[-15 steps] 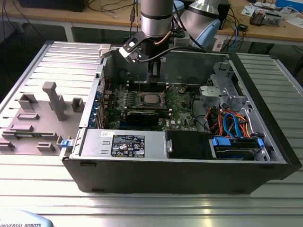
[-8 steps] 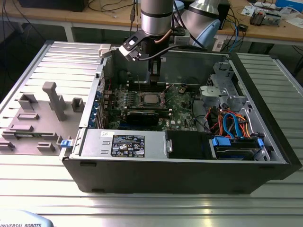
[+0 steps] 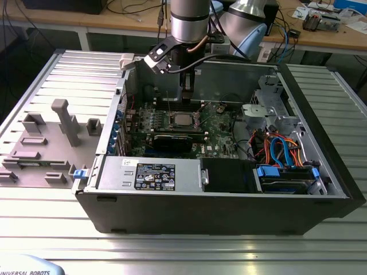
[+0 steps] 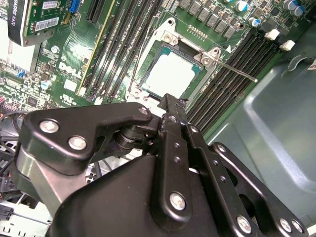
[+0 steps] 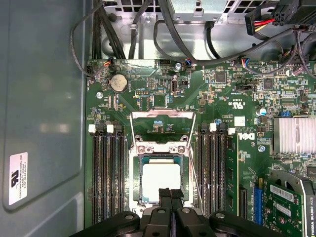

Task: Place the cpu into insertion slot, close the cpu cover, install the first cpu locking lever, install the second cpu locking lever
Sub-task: 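Close the cpu cover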

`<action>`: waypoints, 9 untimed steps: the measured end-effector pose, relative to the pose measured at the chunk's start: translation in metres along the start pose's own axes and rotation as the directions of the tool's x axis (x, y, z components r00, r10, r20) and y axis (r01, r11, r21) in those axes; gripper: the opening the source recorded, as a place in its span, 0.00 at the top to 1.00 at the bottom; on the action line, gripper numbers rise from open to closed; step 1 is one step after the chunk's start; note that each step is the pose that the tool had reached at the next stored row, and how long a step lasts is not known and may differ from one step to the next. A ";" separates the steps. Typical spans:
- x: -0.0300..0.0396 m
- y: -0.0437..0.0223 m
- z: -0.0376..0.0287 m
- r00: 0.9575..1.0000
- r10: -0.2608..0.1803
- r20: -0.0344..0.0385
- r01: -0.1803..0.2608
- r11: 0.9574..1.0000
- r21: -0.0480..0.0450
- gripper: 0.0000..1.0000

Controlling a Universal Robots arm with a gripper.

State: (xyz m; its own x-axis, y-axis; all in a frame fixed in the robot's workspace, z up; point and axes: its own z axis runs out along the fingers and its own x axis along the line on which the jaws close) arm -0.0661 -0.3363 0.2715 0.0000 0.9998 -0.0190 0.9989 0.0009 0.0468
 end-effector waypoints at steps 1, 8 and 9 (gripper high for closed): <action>0.0000 0.0000 -0.0001 1.000 0.000 0.000 0.000 1.000 0.000 0.89; -0.0001 0.0071 -0.0054 1.000 0.000 0.001 0.000 1.000 0.008 0.89; -0.0002 0.0075 -0.0054 1.000 0.000 0.001 0.000 1.000 0.008 0.89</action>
State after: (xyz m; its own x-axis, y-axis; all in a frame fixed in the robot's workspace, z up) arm -0.0588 -0.3364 0.2772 -0.0004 0.9998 -0.0199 0.9993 0.0011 0.0384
